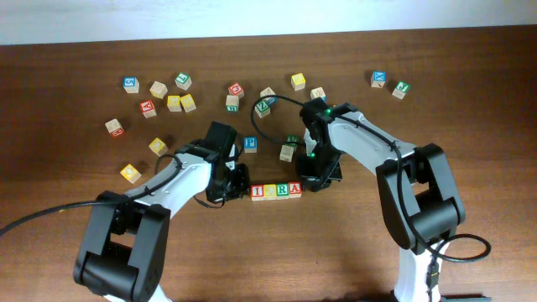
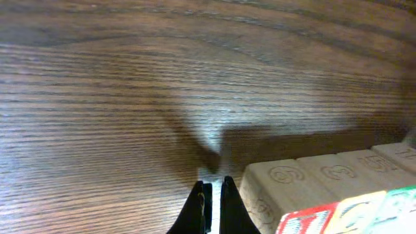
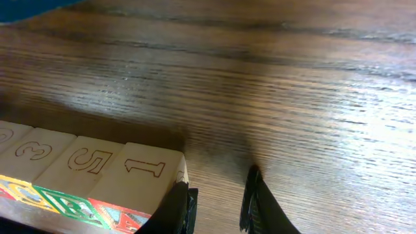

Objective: Spell out ICRA

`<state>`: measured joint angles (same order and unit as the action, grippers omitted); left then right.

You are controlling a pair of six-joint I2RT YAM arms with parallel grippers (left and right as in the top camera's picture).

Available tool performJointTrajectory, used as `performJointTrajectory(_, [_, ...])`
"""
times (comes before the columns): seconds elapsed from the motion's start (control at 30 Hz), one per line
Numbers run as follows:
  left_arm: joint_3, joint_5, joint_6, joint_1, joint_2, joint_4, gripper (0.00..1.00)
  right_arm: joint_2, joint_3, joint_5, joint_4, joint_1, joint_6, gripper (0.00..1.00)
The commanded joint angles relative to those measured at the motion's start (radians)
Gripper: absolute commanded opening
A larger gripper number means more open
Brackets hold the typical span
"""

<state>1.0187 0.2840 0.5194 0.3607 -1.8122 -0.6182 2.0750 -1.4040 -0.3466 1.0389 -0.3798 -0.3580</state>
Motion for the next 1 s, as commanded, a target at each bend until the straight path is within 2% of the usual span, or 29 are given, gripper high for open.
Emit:
performJointTrajectory(0.0, [-0.003,0.059,0.002,0.002,-0.007,0.004,0.0,0.009,0.019,-0.013,-0.008,-0.008,0.002,0.18])
performJointTrajectory(0.4, [-0.003,0.108,0.002,0.001,-0.007,-0.002,0.0,0.009,0.019,-0.016,-0.015,-0.008,0.002,0.18])
performJointTrajectory(0.6, [-0.003,-0.11,0.002,0.001,-0.007,-0.069,0.0,0.009,0.019,0.029,0.0,0.024,0.013,0.2])
performJointTrajectory(0.7, [-0.002,-0.154,0.002,-0.008,-0.007,-0.068,0.0,0.009,0.019,0.048,0.011,0.035,0.013,0.2])
performJointTrajectory(0.73, [0.003,-0.154,0.002,-0.022,-0.007,-0.077,0.0,0.008,0.018,0.048,0.013,0.04,0.013,0.23])
performJointTrajectory(0.87, [0.113,-0.151,-0.037,-0.094,0.003,-0.22,0.0,-0.035,0.017,0.048,0.06,0.103,0.014,0.23])
performJointTrajectory(0.97, [0.192,-0.151,-0.066,-0.134,0.069,-0.306,0.0,-0.156,0.016,0.052,0.122,0.159,0.034,0.23])
